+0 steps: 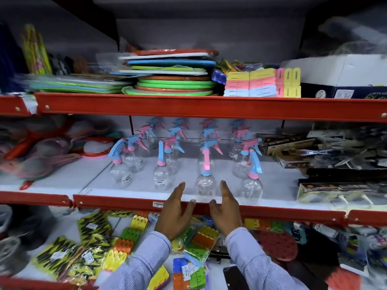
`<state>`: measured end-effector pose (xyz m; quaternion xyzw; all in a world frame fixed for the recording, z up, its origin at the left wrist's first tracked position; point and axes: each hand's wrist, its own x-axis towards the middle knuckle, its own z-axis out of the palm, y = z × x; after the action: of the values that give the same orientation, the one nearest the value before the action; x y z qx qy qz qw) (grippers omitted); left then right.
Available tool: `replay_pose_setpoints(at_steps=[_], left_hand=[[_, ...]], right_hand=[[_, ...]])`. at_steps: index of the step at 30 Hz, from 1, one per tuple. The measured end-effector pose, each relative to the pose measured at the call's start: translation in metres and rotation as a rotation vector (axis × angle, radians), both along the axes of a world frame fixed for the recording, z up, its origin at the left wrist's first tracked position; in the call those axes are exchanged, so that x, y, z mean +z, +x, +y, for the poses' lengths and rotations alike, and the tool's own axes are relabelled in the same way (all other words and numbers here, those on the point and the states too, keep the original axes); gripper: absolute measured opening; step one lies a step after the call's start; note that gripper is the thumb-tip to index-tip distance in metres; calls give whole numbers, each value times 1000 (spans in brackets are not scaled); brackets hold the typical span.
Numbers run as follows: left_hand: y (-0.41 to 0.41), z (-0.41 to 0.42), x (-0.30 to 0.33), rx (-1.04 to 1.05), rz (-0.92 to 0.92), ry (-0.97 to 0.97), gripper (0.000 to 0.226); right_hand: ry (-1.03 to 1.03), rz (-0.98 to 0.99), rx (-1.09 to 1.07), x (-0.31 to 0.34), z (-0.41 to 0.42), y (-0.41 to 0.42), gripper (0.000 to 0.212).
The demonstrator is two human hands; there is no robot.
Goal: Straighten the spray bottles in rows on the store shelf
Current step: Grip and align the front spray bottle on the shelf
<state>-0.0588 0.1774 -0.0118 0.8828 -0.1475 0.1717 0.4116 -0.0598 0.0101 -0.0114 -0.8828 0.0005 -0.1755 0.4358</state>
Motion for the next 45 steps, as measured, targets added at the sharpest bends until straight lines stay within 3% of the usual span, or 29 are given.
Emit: replay_pose_setpoints(at_steps=[5, 10, 15, 22, 27, 33, 45], left_hand=[[-27, 45, -6, 112, -49, -17, 61], [-22, 87, 0, 179, -27, 2, 62], [8, 111, 3, 149, 19, -29, 65], [56, 124, 9, 27, 97, -104, 65], [76, 121, 8, -59, 209, -165, 67], [85, 117, 16, -119, 249, -229, 50], [72, 123, 3, -142, 175, -193, 48]], right_hand=[[76, -198, -33, -13, 34, -26, 62], [89, -233, 57, -11, 81, -26, 61], [69, -160, 120, -4, 117, 6, 60], [208, 111, -3, 5, 145, 59, 64], [206, 196, -3, 17, 149, 75, 64], [143, 190, 50, 19, 150, 86, 57], [149, 164, 66, 16, 147, 61, 57]])
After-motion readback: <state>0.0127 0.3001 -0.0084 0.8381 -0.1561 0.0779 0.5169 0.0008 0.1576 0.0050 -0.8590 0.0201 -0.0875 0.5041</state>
